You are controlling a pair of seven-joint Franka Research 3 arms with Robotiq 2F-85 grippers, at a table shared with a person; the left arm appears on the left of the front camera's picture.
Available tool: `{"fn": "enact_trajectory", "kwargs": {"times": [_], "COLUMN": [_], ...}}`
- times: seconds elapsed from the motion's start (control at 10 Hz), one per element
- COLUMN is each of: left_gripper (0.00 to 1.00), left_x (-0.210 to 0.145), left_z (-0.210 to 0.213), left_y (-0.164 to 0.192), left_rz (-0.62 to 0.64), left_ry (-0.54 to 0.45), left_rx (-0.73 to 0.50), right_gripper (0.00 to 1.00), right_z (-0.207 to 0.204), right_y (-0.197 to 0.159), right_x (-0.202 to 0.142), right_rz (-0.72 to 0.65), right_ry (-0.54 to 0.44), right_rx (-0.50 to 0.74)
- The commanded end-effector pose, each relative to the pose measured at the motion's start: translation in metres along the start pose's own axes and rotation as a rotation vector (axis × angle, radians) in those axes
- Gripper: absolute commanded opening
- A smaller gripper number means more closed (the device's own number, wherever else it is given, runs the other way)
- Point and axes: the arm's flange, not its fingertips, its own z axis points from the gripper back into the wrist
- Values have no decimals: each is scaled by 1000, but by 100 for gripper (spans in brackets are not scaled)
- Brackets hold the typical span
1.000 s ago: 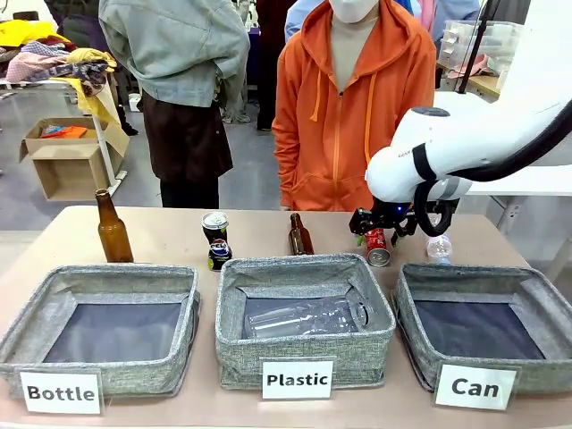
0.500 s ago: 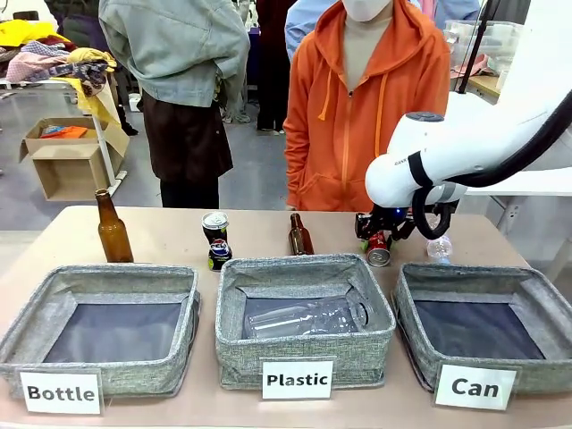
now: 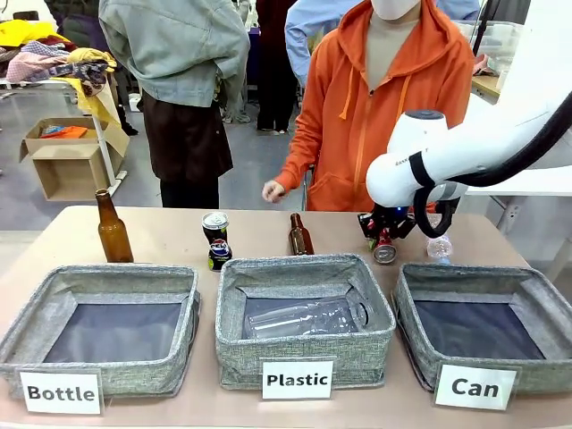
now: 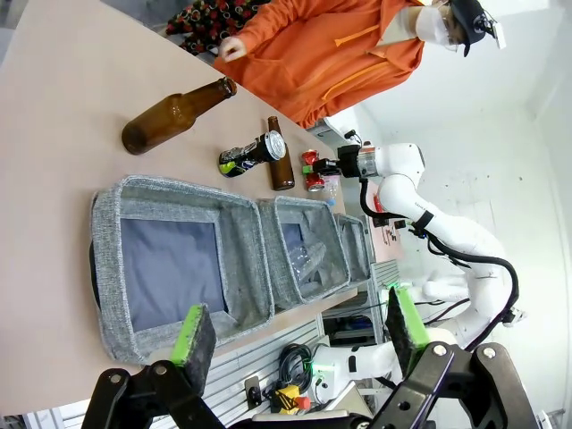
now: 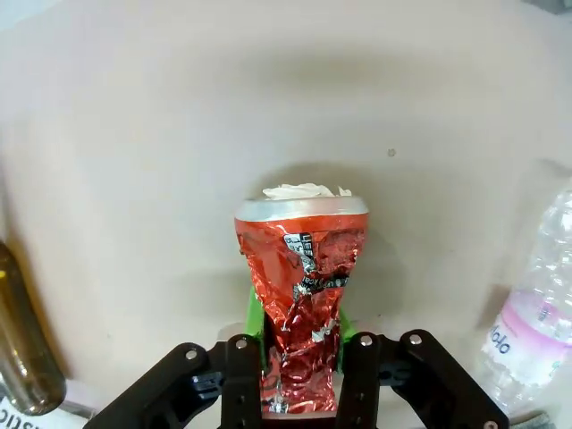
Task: Sort the can waste into the basket.
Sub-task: Pick up the can waste from the table and place it in the right Fabric basket.
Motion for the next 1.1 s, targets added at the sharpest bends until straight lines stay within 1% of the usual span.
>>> {"fn": "enact_trajectory", "kwargs": {"times": [0.0,0.2,0.4,0.5,0.6,0.7,0.9,1.0], "left_gripper": [100,100,100,100,100,100,100,100], "left_x": [1,1,1,1,1,1,1,1], "left_z": [0,0,0,0,0,0,0,0], "left_y": [-1,-1,-1,-1,-1,-1,-1,-1], "left_rz": [-21,-21,-21,-21,-21,-21,-21,-21], "left_ry": [-10,-10,-10,-10,-10,-10,-10,-10], "left_rx": [-19,-19,-19,-19,-19,-19,-19,-19], "right_gripper": [0,0,0,0,0,0,0,0], "right_z": [50,117,167,182,193,201,205,205], "right_y": [-16,-51,-88,-107,-130,-154,-190,-203], "right_x": [-5,-24,-57,-78,-103,-132,-185,-209], "right_rz": [14,128,306,424,519,613,743,806], "right_ry": [-26,-38,-17,9,-16,-15,12,33], "right_rx": [18,79,166,199,264,345,502,535]}}
